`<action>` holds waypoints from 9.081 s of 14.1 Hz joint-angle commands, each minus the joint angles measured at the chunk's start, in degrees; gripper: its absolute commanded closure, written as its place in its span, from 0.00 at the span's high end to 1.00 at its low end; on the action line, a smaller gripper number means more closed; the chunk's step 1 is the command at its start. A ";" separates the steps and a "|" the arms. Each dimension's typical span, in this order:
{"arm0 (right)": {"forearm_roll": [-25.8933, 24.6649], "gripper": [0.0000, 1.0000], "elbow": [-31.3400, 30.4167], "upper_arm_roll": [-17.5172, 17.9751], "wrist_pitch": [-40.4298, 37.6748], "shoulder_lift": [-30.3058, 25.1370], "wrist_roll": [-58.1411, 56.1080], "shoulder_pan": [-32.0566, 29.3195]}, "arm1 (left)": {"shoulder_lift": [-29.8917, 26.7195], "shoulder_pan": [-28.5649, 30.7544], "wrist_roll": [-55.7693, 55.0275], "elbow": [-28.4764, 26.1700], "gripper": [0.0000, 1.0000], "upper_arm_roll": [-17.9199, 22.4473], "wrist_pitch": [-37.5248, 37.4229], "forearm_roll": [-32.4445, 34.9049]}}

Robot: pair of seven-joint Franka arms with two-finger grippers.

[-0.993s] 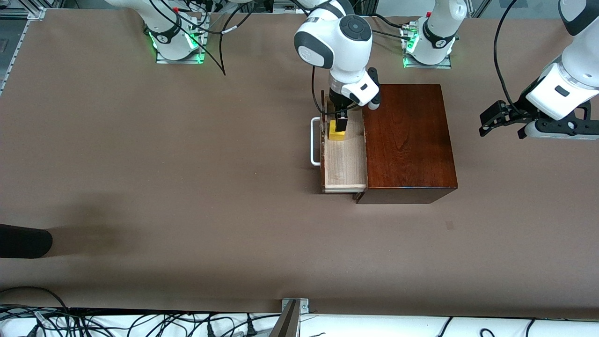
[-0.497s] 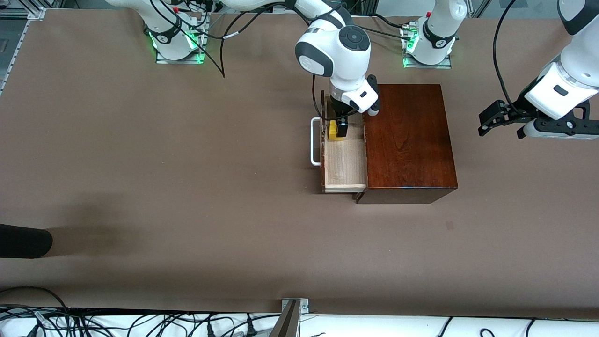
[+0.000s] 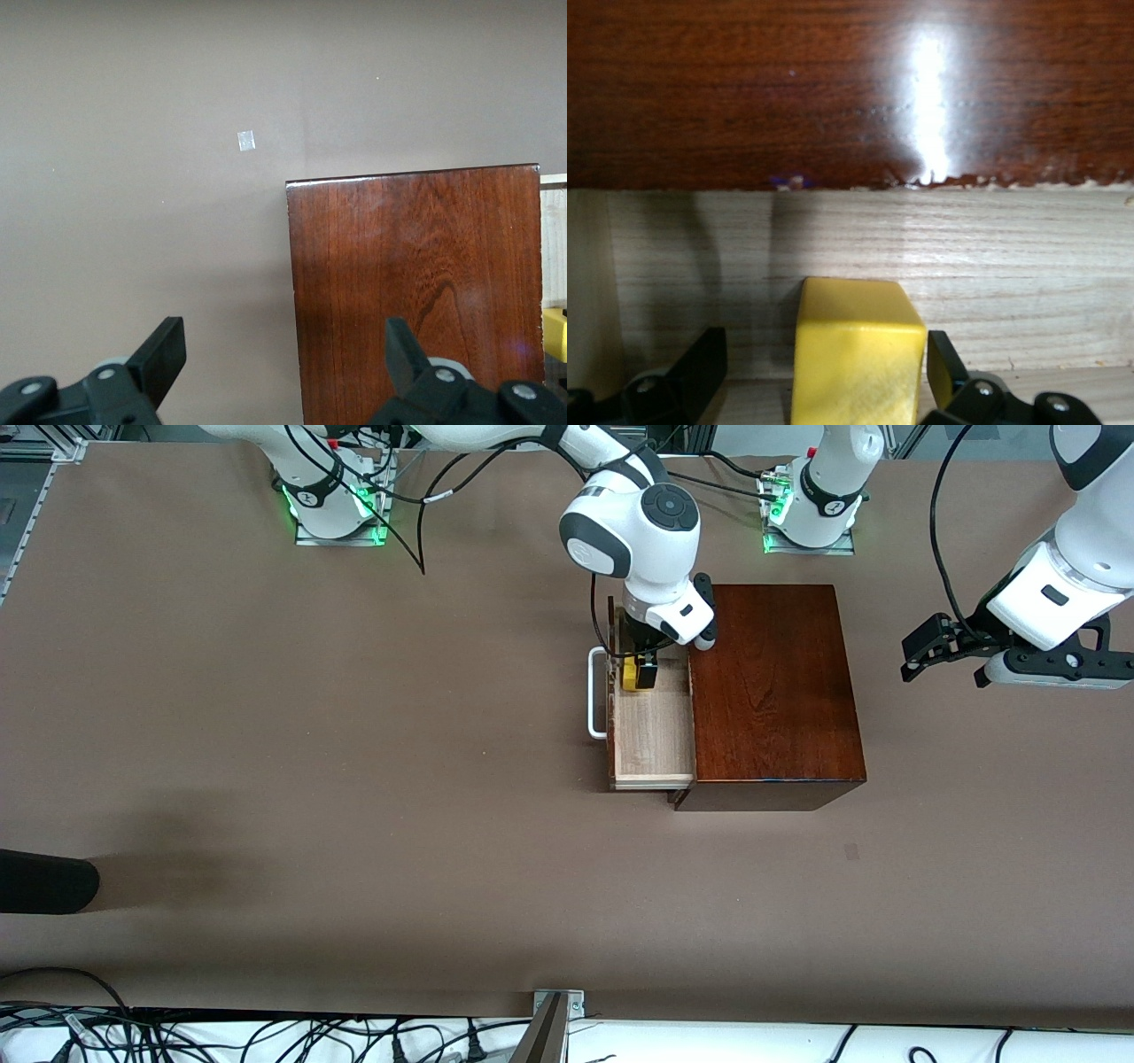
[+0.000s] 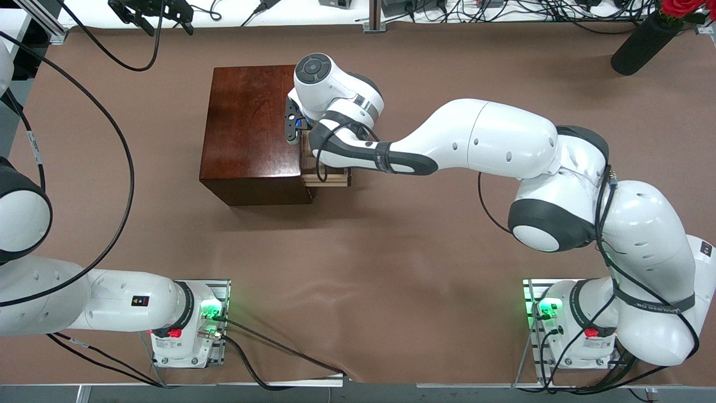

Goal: Open drawer, take yellow block, close drawer

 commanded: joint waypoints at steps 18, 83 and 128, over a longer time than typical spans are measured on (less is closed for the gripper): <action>0.53 0.00 2.21 -0.71 -5.49 -11.85 8.39 -6.59 | -1.17 -0.21 0.96 -0.44 1.00 -0.02 -0.89 1.39; 10.02 1.00 -21.44 -9.41 -23.34 -41.05 22.19 -41.33 | 37.33 -11.63 46.93 14.24 1.00 -28.93 -9.85 20.73; 5.54 1.00 -17.83 -9.41 -26.78 -41.05 22.28 -40.89 | -1.87 -0.12 2.63 0.35 1.00 1.39 -4.58 2.89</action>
